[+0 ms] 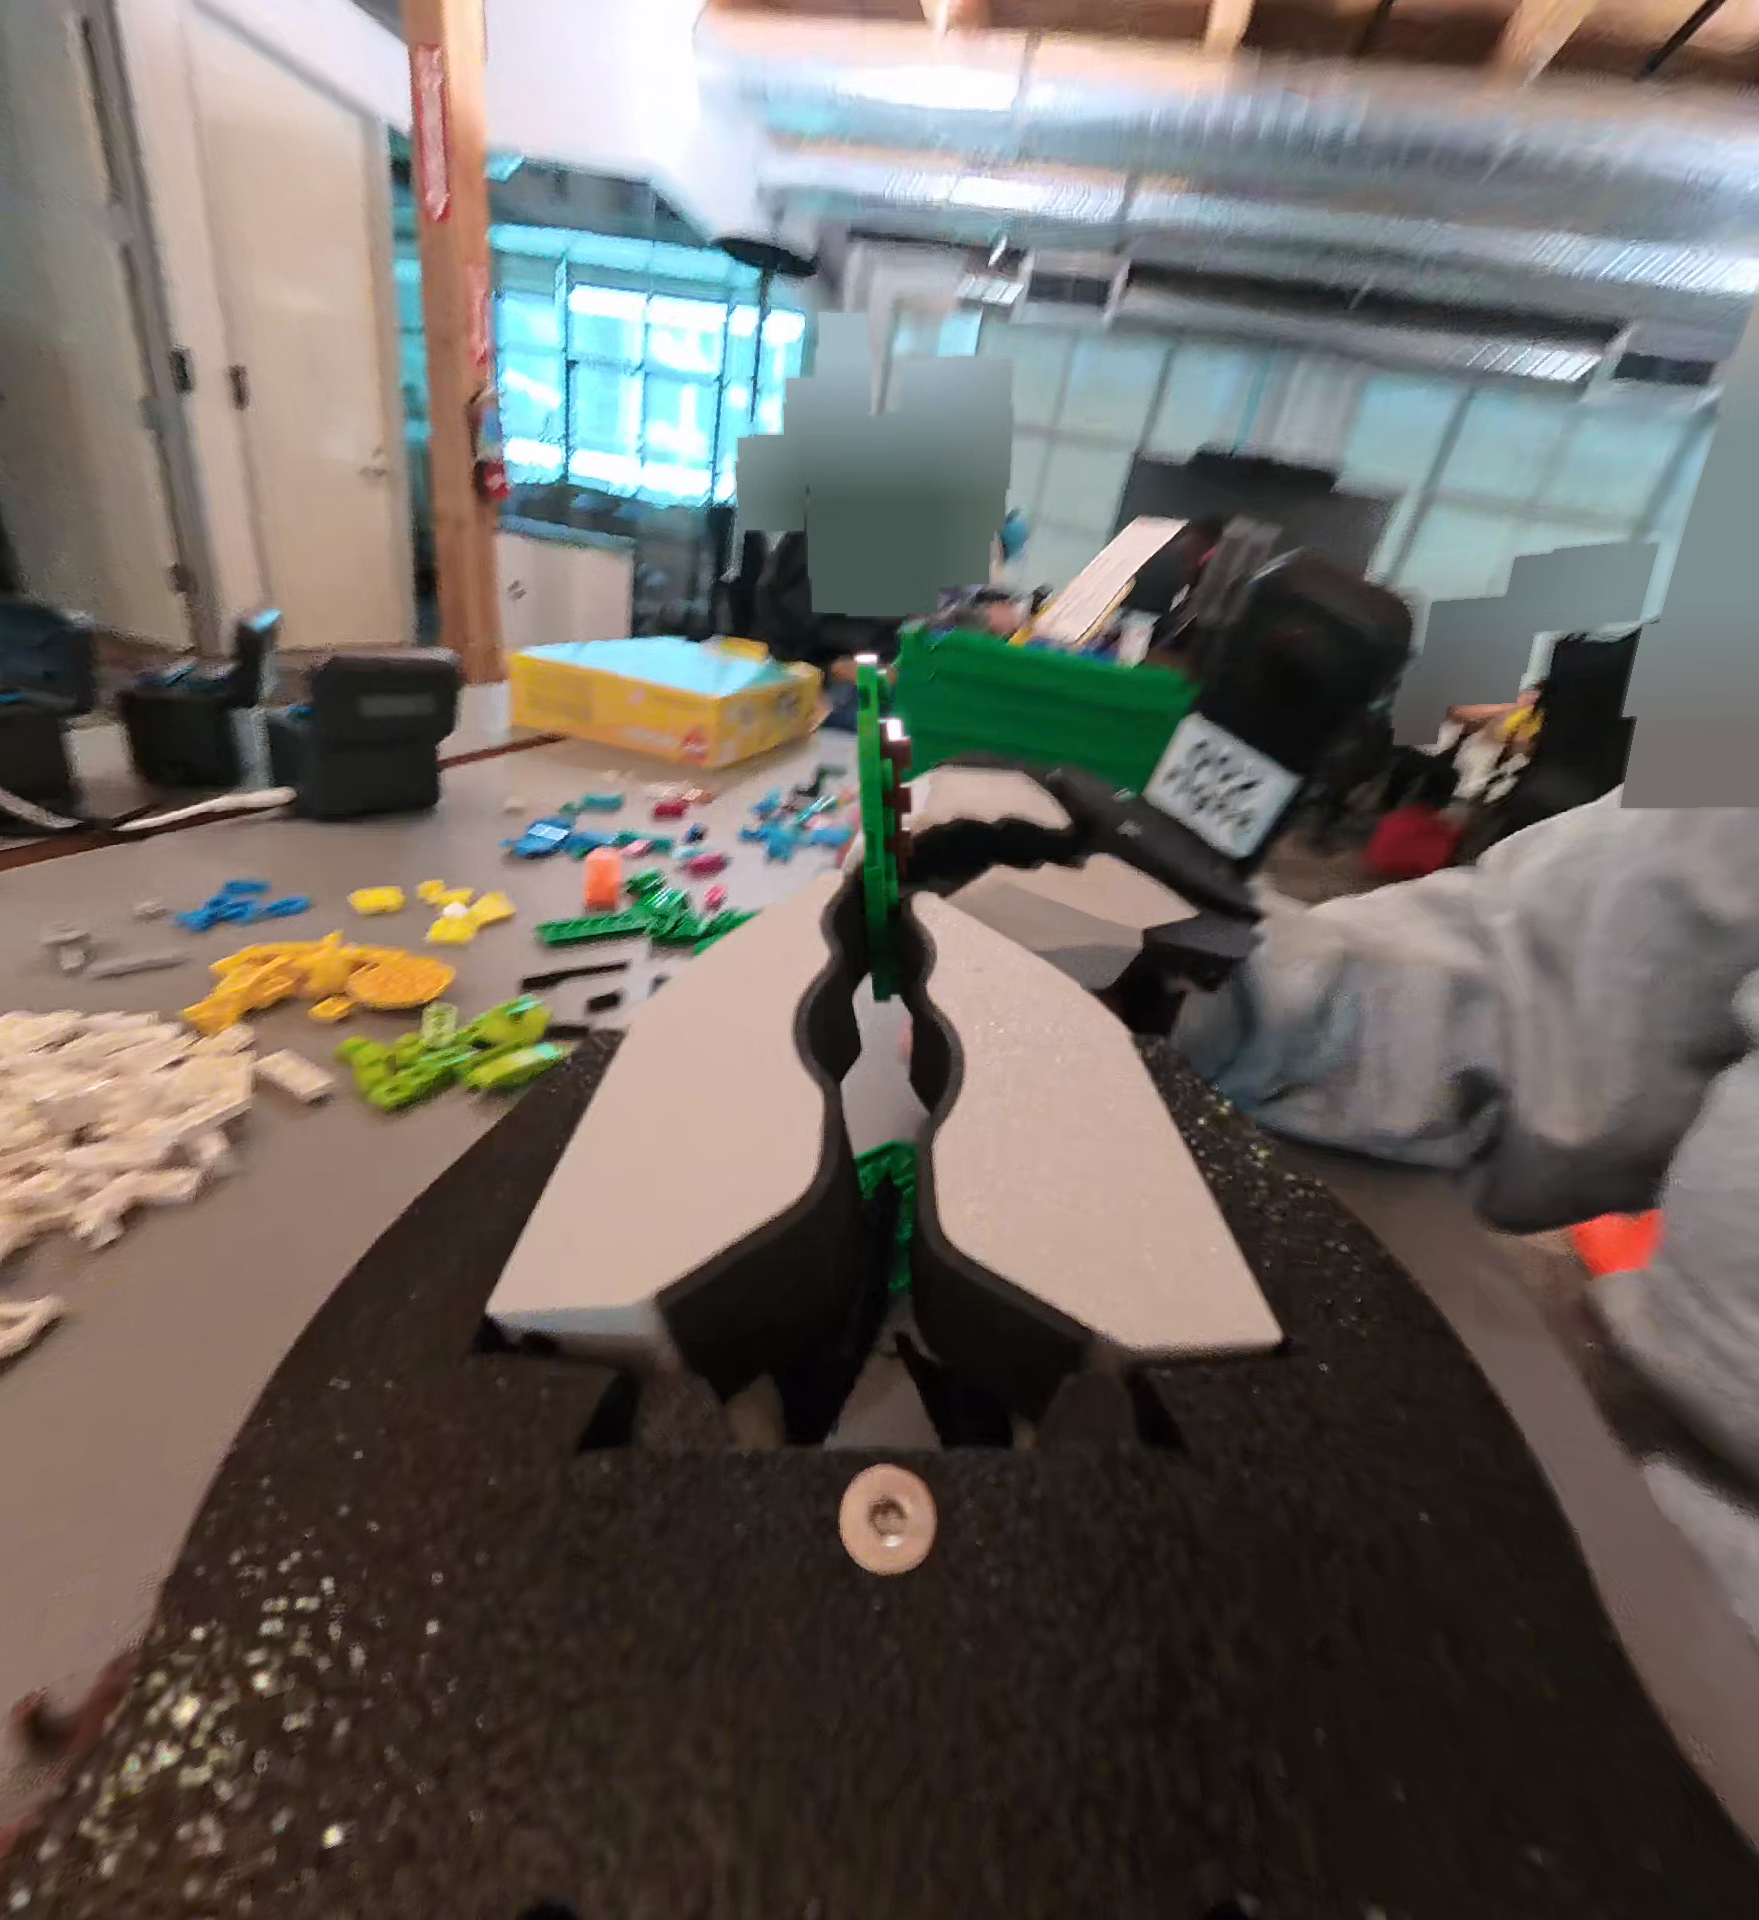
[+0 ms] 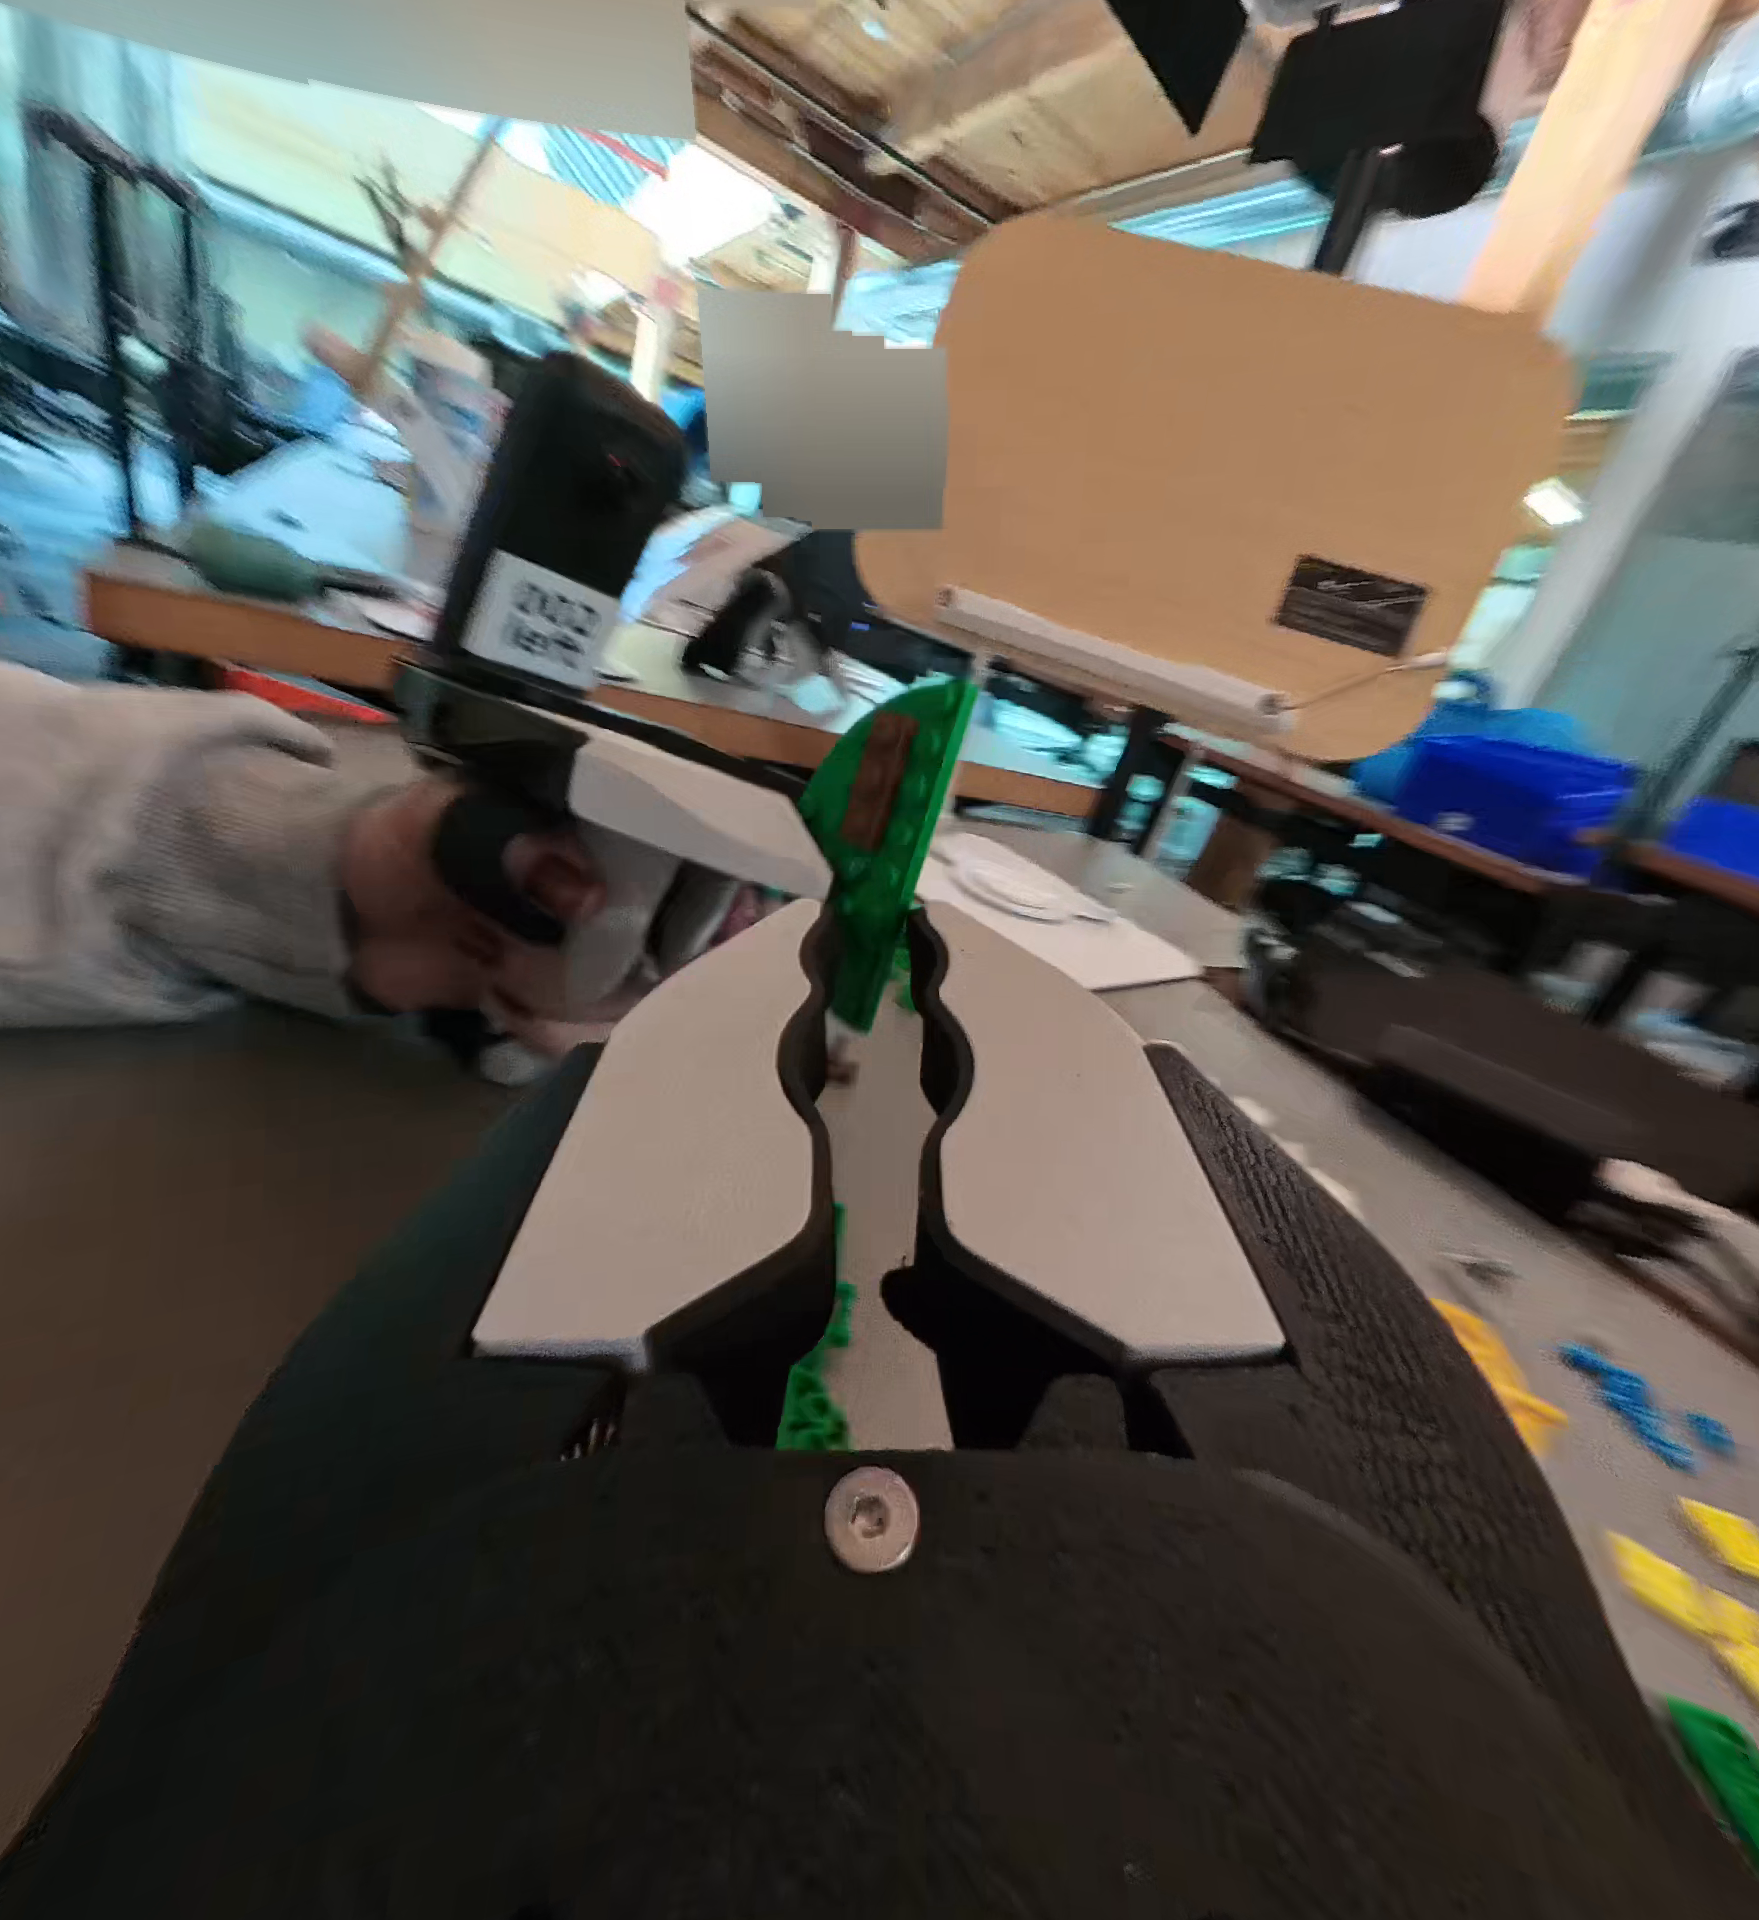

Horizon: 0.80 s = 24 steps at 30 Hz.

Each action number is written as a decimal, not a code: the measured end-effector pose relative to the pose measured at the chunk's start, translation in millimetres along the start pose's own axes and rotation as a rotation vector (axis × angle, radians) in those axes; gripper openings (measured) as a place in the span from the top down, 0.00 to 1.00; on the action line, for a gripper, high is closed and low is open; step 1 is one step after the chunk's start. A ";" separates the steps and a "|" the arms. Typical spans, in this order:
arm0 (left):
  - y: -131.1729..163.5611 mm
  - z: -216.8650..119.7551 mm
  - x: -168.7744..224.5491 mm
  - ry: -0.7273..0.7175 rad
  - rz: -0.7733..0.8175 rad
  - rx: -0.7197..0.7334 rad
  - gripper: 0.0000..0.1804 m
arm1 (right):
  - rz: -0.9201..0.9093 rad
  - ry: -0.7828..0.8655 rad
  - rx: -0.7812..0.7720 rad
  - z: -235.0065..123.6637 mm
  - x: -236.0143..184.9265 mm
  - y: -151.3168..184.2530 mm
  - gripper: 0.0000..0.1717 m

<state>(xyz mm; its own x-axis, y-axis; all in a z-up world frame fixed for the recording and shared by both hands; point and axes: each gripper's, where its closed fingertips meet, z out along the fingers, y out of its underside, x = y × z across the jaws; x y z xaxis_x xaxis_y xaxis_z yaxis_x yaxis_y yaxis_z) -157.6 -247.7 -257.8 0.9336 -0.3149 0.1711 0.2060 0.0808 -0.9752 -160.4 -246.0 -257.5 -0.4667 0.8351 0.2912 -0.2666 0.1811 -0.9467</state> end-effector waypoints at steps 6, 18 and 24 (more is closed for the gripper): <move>-10.6 -3.1 11.8 0.116 -0.082 0.066 0.97 | 0.280 -0.230 0.017 -2.4 -19.2 -3.4 0.89; -5.3 1.6 16.0 0.161 -0.150 0.054 0.97 | 0.338 -0.247 0.020 -3.8 -16.7 -3.6 0.97; 2.0 0.3 1.0 -0.017 0.094 -0.075 0.97 | 0.160 -0.190 -0.061 -6.3 -6.7 4.2 0.87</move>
<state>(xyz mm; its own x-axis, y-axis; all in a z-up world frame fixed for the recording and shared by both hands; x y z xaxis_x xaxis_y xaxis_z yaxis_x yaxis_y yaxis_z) -156.2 -247.6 -259.6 0.9527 -0.2930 0.0806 0.0958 0.0379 -0.9947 -153.1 -247.6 -264.3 -0.6505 0.7442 0.1518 -0.1277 0.0899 -0.9877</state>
